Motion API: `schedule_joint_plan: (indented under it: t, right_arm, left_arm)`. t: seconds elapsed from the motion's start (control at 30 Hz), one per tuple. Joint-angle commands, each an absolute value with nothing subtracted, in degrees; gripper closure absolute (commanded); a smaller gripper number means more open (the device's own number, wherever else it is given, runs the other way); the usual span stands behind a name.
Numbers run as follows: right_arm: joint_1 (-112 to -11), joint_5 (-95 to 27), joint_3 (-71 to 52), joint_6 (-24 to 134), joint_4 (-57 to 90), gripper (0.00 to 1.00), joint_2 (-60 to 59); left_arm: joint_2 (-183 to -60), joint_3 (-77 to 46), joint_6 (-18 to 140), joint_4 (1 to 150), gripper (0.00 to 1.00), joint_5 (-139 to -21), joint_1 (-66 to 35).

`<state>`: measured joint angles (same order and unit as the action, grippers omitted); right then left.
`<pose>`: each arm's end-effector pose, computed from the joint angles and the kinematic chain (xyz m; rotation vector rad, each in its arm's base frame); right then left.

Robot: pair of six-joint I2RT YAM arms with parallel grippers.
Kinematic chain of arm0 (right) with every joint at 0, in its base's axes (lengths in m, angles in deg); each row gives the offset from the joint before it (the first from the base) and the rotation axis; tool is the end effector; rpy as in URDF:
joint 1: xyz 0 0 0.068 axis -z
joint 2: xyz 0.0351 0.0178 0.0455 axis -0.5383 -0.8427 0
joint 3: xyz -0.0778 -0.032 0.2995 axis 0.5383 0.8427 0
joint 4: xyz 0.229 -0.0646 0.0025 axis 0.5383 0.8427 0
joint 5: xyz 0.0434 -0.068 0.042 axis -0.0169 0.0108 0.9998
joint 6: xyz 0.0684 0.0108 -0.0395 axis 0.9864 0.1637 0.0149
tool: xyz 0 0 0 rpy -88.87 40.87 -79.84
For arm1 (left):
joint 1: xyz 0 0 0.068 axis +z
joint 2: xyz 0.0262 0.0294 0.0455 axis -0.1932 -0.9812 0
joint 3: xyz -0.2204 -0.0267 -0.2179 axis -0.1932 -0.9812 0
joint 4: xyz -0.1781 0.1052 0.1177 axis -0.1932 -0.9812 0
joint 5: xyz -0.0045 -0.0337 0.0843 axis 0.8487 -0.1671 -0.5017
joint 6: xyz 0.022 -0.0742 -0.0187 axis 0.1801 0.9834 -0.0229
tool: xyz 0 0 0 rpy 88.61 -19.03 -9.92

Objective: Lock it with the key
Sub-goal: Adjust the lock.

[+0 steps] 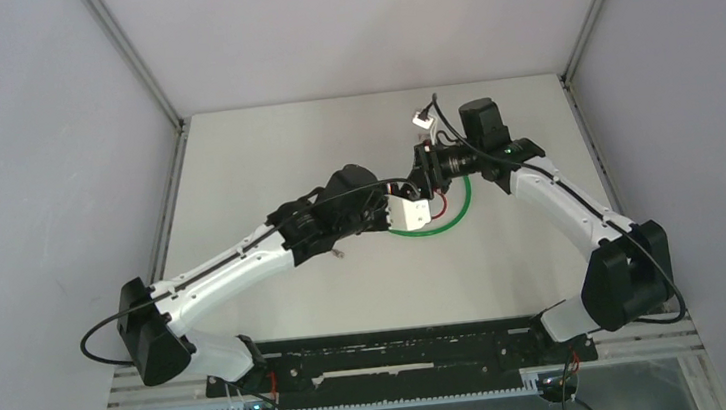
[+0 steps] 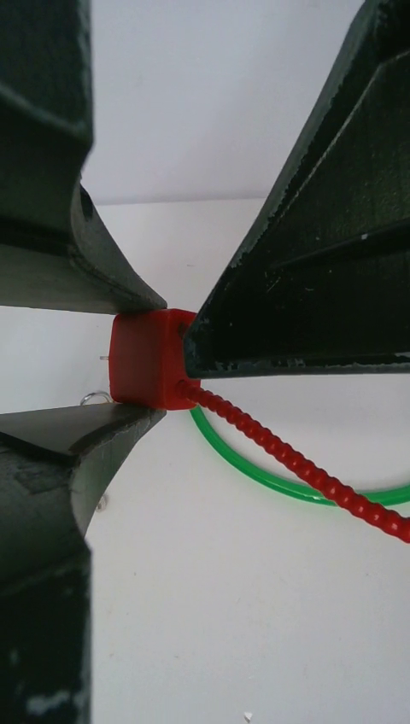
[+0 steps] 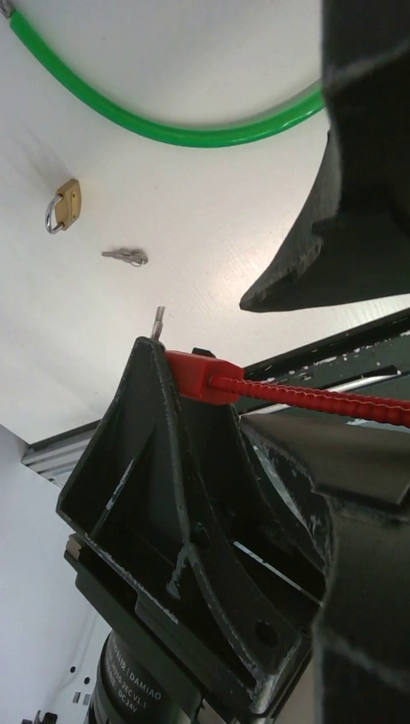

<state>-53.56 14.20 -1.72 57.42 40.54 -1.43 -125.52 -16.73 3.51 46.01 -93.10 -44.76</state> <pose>0.2541 0.1585 0.3470 -0.7710 2.0936 1.3815 0.1763 -0.2505 0.3539 1.6778 1.4276 -0.0110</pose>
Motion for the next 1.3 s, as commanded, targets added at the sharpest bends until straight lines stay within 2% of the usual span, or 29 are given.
schedule_joint_plan:
  t: [0.0,0.17,0.33,0.43,0.6,0.77,0.93,1.0,1.13,1.27]
  right_arm:
    - [-54.5,15.8,-4.1,56.2,40.2,0.48,-1.9]
    - [-55.3,15.6,-4.1,56.0,40.0,0.61,-2.3]
    - [-55.5,15.0,-4.1,55.3,40.3,0.65,-2.6]
    - [-55.5,14.7,-4.1,54.4,40.9,0.63,-2.8]
    - [-54.9,14.5,-4.1,52.9,41.3,0.50,-2.8]
    - [-53.3,15.9,-4.1,52.7,41.3,0.42,-2.5]
    - [-53.2,14.9,-4.1,52.6,41.6,0.40,-1.6]
    - [-53.7,14.4,-4.1,52.4,41.9,0.42,-1.7]
    - [-54.7,14.0,-4.1,51.2,43.2,0.52,-2.1]
    - [-54.9,15.1,-6.0,49.8,45.0,0.57,-3.0]
  left_arm:
    - [-124.9,-15.9,1.6,48.9,1.00,-95.2,-45.5]
    - [-125.7,-16.2,0.6,48.9,1.00,-96.7,-46.3]
    - [-125.9,-16.7,-0.4,48.9,1.00,-97.1,-46.9]
    - [-125.7,-17.0,-0.7,48.6,1.00,-96.7,-47.0]
    - [-125.3,-17.6,-1.5,47.8,1.00,-95.4,-47.2]
    - [-124.8,-18.5,-2.7,47.0,1.00,-93.8,-47.1]
    - [-124.9,-19.0,-3.4,46.8,1.00,-93.6,-47.2]
    - [-125.1,-18.9,-3.6,46.6,1.00,-93.9,-47.2]
    - [-125.2,-18.7,-3.9,46.5,1.00,-94.4,-47.2]
    - [-125.7,-18.8,-4.4,46.5,1.00,-95.2,-47.2]
